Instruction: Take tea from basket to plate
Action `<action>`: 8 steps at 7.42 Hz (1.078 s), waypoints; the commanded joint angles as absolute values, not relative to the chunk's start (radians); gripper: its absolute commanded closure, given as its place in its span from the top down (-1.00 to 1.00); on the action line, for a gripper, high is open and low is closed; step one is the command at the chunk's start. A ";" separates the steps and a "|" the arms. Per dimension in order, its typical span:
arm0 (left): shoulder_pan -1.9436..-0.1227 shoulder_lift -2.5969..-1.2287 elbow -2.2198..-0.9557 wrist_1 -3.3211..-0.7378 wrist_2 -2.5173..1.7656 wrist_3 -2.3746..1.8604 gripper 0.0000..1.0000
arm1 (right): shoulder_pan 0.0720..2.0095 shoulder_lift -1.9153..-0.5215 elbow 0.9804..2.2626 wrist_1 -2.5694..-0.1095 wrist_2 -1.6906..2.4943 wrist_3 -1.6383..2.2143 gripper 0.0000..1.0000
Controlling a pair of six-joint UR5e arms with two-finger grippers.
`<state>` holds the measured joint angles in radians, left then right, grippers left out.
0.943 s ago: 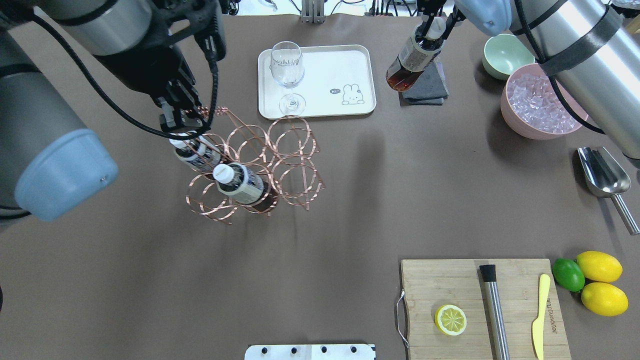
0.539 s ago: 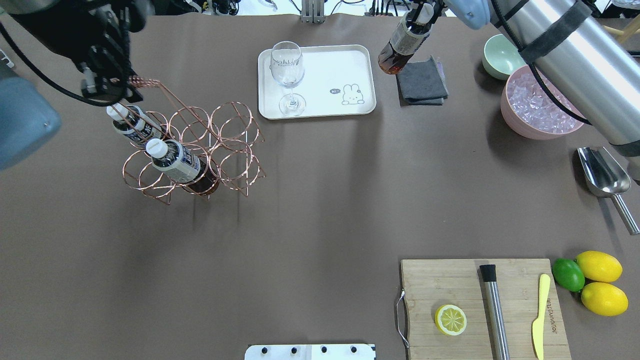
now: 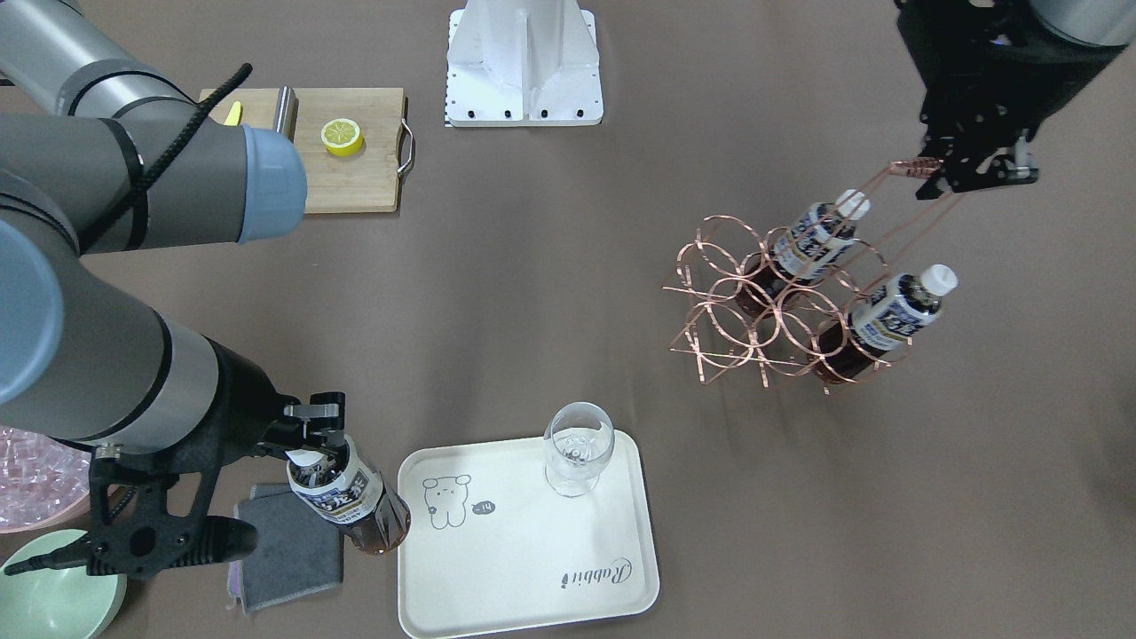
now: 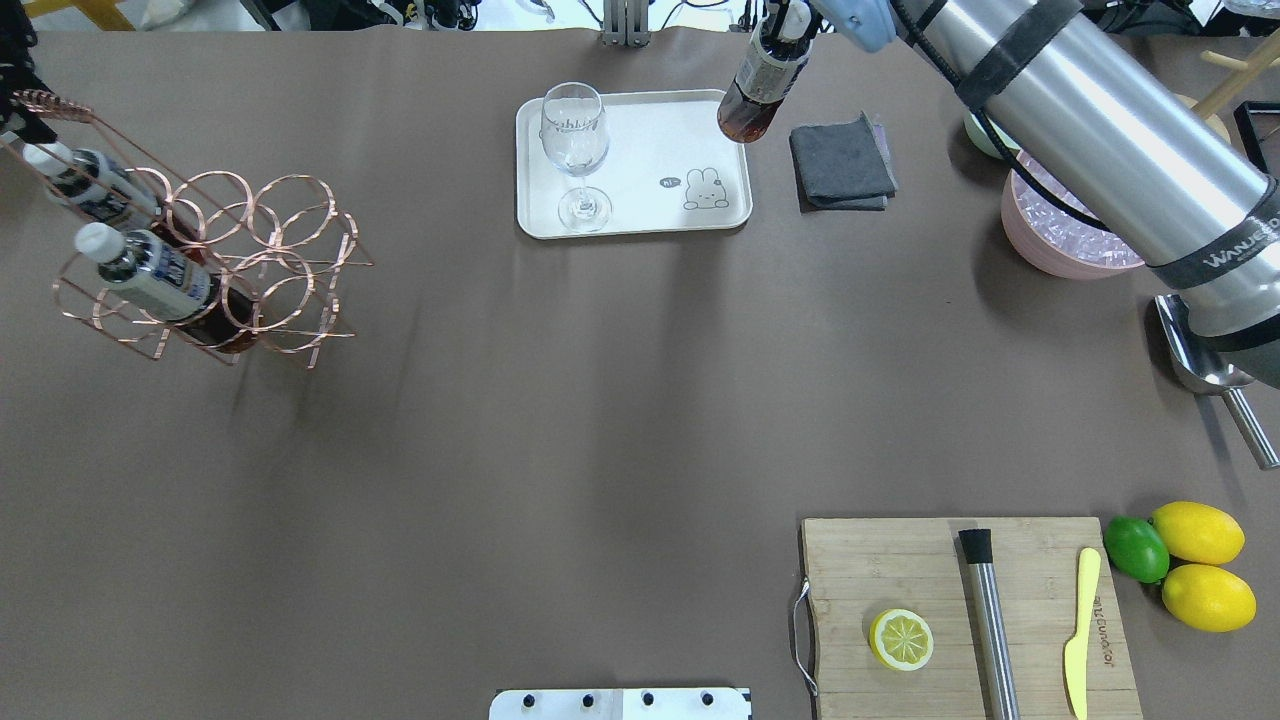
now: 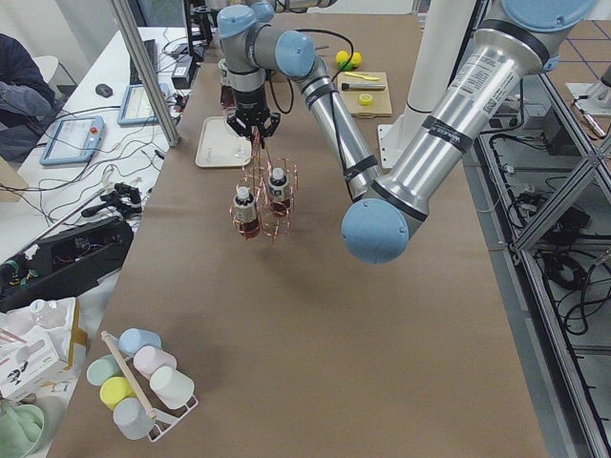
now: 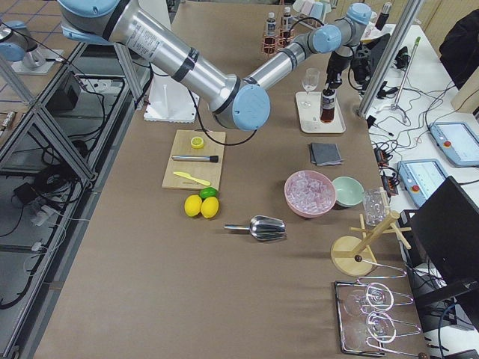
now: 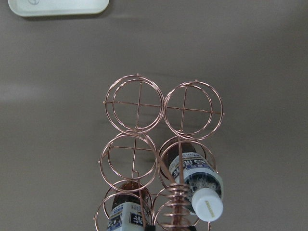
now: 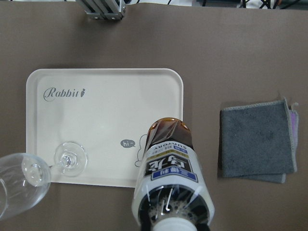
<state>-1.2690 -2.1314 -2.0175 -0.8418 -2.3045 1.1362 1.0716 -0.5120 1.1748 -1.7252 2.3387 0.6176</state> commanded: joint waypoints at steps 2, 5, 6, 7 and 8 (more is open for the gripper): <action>-1.442 -2.114 -1.827 -0.825 -2.301 1.247 -1.00 | 1.035 -0.477 1.098 -1.611 2.246 0.620 -1.00; -1.485 -2.123 -1.676 -0.937 -2.302 1.247 -1.00 | 1.002 -0.462 1.051 -1.530 2.195 0.627 -1.00; -1.494 -2.129 -1.620 -0.969 -2.306 1.274 -1.00 | 0.976 -0.456 1.048 -1.528 2.169 0.629 -1.00; -1.503 -2.135 -1.559 -1.004 -2.309 1.305 -1.00 | 0.963 -0.454 1.046 -1.528 2.163 0.629 -1.00; -1.515 -2.144 -1.510 -1.034 -2.309 1.305 -1.00 | 0.956 -0.456 1.046 -1.528 2.161 0.629 -1.00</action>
